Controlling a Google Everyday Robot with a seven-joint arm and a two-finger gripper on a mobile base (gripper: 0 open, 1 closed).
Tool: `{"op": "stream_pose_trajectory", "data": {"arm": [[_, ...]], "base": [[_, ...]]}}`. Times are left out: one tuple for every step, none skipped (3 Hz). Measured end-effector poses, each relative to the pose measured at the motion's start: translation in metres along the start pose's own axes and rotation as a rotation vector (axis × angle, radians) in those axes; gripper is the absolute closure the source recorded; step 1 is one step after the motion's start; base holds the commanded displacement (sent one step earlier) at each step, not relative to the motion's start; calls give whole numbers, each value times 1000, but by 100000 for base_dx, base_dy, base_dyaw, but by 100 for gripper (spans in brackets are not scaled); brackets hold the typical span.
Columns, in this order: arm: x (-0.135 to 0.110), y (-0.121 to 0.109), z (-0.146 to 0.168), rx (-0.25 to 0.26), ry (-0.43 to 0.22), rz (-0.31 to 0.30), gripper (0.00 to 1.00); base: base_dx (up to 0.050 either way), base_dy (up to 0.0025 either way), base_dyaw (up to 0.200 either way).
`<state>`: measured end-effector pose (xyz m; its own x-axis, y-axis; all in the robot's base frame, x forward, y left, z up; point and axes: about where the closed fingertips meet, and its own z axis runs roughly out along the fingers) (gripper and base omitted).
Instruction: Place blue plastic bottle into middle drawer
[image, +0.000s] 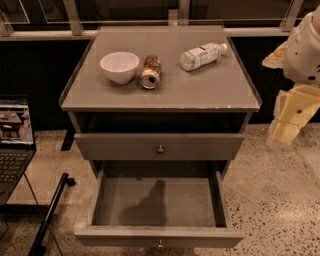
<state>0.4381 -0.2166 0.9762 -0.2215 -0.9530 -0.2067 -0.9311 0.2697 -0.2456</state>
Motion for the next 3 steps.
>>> {"op": "stream_pose_trajectory", "data": {"arm": [[0, 0, 0, 0, 0, 0, 0], [-2, -5, 0, 6, -9, -24, 0], [-2, -35, 12, -31, -34, -115, 0]], "base": [[0, 0, 0], [0, 0, 0], [0, 0, 0]]}}
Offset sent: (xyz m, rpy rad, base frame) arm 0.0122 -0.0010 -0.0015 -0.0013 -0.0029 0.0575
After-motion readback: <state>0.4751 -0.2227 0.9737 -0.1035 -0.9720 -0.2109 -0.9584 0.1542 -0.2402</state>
